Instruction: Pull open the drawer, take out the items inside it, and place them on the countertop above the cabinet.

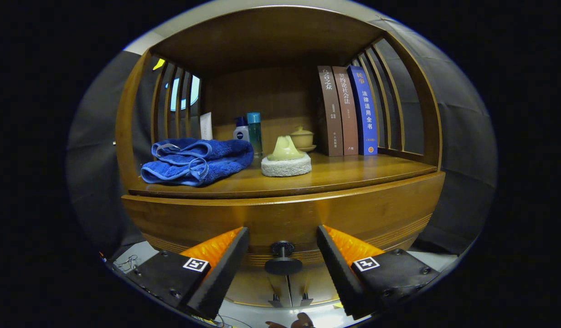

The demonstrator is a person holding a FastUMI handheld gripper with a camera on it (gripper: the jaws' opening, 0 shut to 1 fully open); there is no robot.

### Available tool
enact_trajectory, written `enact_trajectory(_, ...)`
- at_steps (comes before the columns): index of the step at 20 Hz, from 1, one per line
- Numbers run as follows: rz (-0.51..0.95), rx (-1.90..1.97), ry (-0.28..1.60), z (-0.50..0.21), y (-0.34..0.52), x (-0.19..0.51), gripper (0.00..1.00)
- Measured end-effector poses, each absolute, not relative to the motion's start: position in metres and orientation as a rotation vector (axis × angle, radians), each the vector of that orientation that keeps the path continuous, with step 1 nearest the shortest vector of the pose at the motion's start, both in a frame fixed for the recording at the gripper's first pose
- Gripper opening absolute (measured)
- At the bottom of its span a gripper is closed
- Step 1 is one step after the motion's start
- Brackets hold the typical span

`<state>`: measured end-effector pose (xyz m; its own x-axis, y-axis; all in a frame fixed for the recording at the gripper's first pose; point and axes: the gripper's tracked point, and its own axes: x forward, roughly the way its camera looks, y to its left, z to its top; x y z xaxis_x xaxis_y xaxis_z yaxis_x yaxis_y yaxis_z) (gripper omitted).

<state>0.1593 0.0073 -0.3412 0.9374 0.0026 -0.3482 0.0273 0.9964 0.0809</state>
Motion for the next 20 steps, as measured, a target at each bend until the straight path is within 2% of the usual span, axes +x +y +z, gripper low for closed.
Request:
enact_trajectory(12,-0.004,0.075,0.407,-0.338,0.007,0.147,1.0)
enact_trajectory(16,0.011,0.042,0.372,-0.289,0.011,0.127,1.0)
enact_trajectory(20,0.034,-0.023,0.286,-0.202,0.013,0.111,1.0)
